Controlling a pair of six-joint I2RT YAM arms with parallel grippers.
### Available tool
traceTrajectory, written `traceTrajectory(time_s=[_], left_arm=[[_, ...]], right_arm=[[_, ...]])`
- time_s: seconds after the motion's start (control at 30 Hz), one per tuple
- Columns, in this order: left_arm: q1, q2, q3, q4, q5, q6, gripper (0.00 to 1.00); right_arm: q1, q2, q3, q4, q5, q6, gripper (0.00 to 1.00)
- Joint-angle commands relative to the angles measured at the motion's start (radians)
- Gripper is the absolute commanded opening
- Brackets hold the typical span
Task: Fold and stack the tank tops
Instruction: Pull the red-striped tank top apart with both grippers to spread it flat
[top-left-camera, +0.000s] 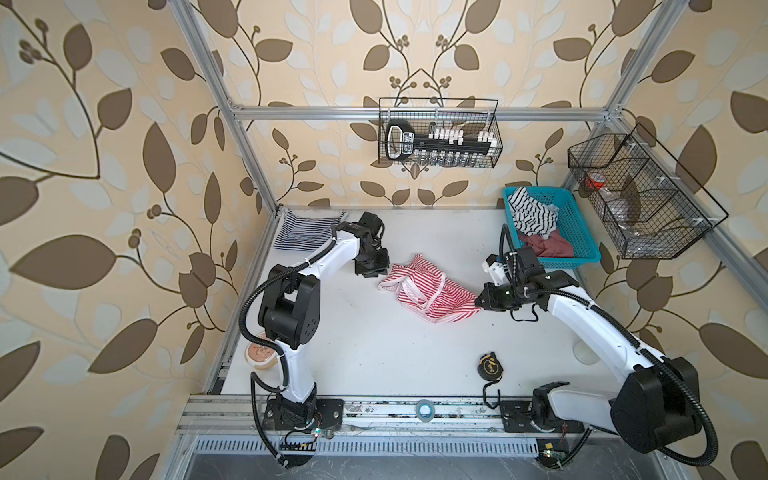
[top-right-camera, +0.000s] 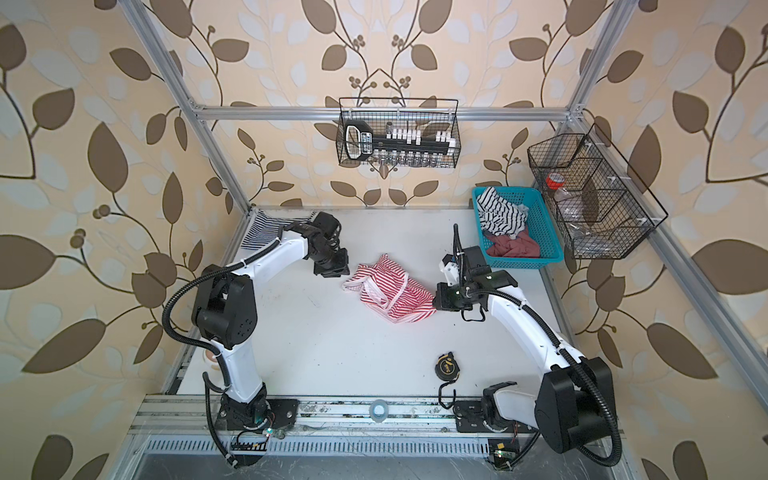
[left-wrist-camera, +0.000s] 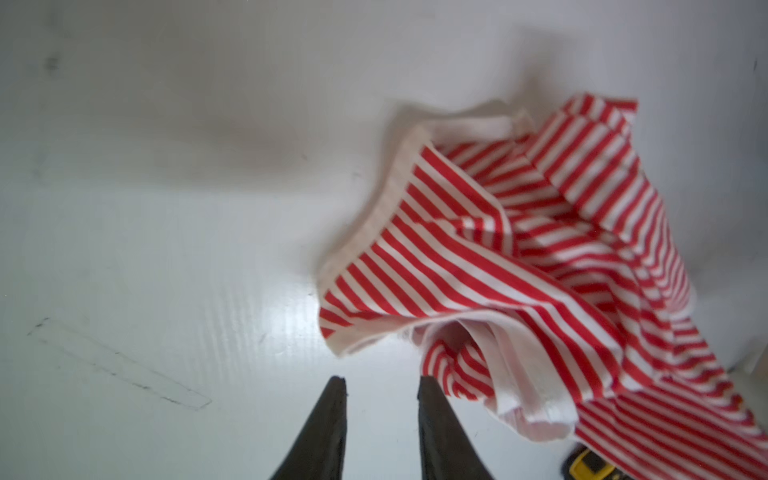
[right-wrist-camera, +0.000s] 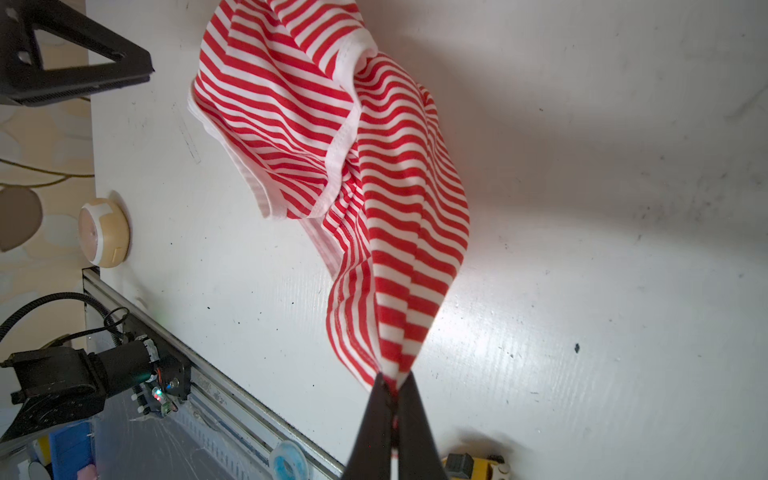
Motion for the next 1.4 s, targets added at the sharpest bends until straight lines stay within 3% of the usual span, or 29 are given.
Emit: traceTrajectory(time_s=[0.0, 0.27, 0.63, 0.73, 0.9, 1.03, 1.37], left_arm=[[-0.082, -0.031, 0.013, -0.075, 0.007, 0.016, 0.43], [-0.099, -0.012, -0.120, 0.000, 0.019, -0.027, 0.47], [-0.099, 0.078, -0.096, 0.145, 0.078, -0.084, 0.50], [-0.100, 0.107, -0.091, 0.163, 0.098, -0.089, 0.43], [-0.097, 0.098, -0.079, 0.140, 0.083, -0.083, 0.00], [-0.075, 0.016, -0.024, 0.049, 0.052, -0.042, 0.00], [0.041, -0.262, 0.157, -0.152, 0.016, 0.046, 0.00]], right_arm=[[0.005, 0.014, -0.007, 0.008, -0.030, -0.008, 0.00], [0.004, 0.016, -0.011, 0.027, -0.042, -0.003, 0.00], [0.002, 0.009, -0.013, 0.030, -0.043, 0.001, 0.00], [0.002, 0.008, -0.017, 0.036, -0.044, 0.005, 0.00], [-0.006, 0.001, -0.007, 0.022, -0.036, 0.004, 0.00], [-0.042, -0.036, 0.025, 0.005, -0.022, -0.004, 0.00], [-0.091, -0.136, 0.278, -0.019, -0.026, -0.008, 0.00]])
